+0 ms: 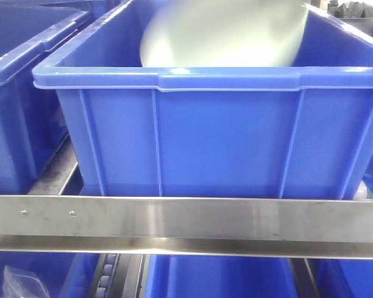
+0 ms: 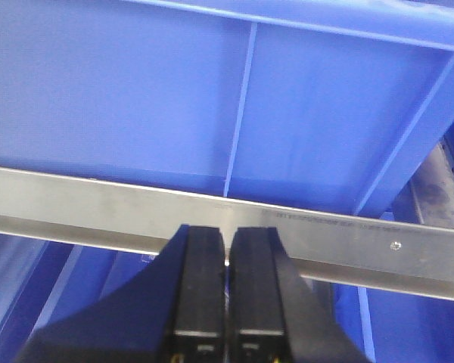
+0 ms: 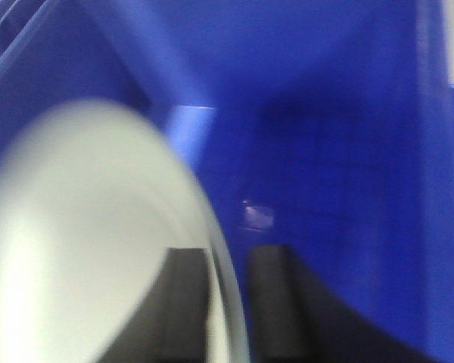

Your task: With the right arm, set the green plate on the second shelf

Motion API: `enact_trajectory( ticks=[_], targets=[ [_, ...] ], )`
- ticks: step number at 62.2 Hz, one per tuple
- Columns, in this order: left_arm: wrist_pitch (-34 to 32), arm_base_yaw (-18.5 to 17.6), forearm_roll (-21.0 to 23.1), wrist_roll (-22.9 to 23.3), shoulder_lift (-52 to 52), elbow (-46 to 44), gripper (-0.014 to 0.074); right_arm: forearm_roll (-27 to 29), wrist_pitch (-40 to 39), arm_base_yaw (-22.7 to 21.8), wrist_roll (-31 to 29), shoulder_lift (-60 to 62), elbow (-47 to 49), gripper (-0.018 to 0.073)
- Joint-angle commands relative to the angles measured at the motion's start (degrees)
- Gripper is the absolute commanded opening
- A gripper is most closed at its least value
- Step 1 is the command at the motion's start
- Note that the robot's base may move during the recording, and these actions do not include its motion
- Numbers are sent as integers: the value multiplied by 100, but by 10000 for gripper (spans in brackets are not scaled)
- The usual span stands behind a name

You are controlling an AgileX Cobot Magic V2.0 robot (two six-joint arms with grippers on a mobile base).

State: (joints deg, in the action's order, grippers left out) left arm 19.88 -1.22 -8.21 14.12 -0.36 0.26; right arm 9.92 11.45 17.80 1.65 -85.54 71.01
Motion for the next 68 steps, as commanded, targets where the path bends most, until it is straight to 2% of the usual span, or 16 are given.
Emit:
enact_trajectory(
  ticks=[1,5,14,19,31,34,47,57,68],
  targets=[
    [-389,-26,-10,-4,-118,181,124,-79,-538,-5,-65,277,279,520],
    [-389,-26,-10,-4,-118,181,124,-79,-476,-5,-65,362,272,556],
    [-389,-26,-10,-4,-118,181,124,-79,-339,-5,-65,864,145,492],
    [-389,-26,-10,-4,-118,181,124,-84,-352,-5,-65,1326,-121,397],
    [-389,-26,-10,-4,-118,181,124,-248,-753,-30,-65,3140,-1670,34],
    [-389,-26,-10,-4,-118,181,124,-287,-945,-104,-65,3696,-2218,64],
    [-389,-26,-10,-4,-118,181,124,-287,-988,-689,-65,5587,-3935,54],
    [-389,-26,-10,-4,-118,181,124,-287,-960,-808,-65,6535,-4552,54],
    [-389,-26,-10,-4,-118,181,124,-287,-921,-808,-60,6900,-4767,54]
  ],
)
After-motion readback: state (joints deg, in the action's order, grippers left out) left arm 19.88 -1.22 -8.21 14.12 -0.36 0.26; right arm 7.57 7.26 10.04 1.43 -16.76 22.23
